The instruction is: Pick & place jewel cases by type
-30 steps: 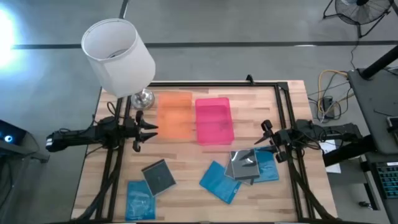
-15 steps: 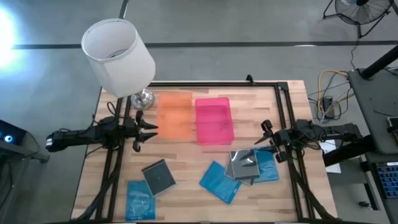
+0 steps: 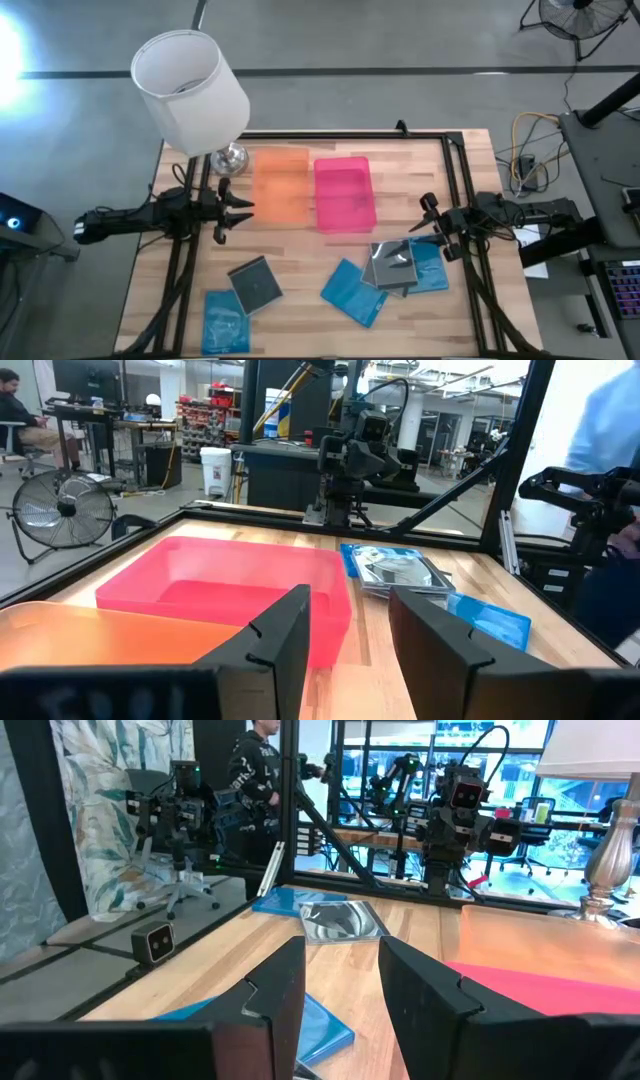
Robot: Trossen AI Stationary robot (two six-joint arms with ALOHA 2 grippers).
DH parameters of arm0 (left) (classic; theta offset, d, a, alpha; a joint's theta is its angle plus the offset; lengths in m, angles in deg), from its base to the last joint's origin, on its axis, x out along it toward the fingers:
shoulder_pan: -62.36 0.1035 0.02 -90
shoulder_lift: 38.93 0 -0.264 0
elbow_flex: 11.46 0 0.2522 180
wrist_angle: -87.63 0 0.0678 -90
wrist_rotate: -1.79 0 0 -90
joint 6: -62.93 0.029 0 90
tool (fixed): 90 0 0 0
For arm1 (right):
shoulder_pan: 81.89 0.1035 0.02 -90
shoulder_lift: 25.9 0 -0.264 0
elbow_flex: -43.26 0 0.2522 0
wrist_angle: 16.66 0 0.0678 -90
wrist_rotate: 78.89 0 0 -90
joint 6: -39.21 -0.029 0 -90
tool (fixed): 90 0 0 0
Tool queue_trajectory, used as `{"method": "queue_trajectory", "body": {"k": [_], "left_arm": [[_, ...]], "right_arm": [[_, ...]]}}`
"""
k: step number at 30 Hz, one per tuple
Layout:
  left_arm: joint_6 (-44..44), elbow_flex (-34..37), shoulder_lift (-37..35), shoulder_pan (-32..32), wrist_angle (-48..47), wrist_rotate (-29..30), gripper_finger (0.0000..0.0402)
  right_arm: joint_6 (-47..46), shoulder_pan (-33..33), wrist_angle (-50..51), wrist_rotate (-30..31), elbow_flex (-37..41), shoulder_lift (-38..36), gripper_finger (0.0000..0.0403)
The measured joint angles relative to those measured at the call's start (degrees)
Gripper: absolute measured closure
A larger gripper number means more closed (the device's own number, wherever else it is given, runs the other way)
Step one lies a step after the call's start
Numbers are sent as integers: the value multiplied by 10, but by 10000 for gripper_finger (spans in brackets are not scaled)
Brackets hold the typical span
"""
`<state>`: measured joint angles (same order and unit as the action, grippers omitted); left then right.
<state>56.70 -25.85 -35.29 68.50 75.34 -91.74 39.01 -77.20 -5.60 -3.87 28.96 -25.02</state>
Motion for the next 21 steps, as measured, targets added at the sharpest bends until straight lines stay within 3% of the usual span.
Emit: {"method": "queue_trajectory", "body": {"k": [13,18,19,21], "left_arm": [[0,0,0,0,0,0,280],[0,0,0,0,0,0,280],[8,0,0,0,0,0,280],[107,0,0,1,-2,32,280]], "right_arm": [[3,0,-6,0,0,0,280],[-66,0,-58,0,0,0,280],[-67,0,-61,0,0,0,280],[-67,0,-80,6,0,1,280]]}}
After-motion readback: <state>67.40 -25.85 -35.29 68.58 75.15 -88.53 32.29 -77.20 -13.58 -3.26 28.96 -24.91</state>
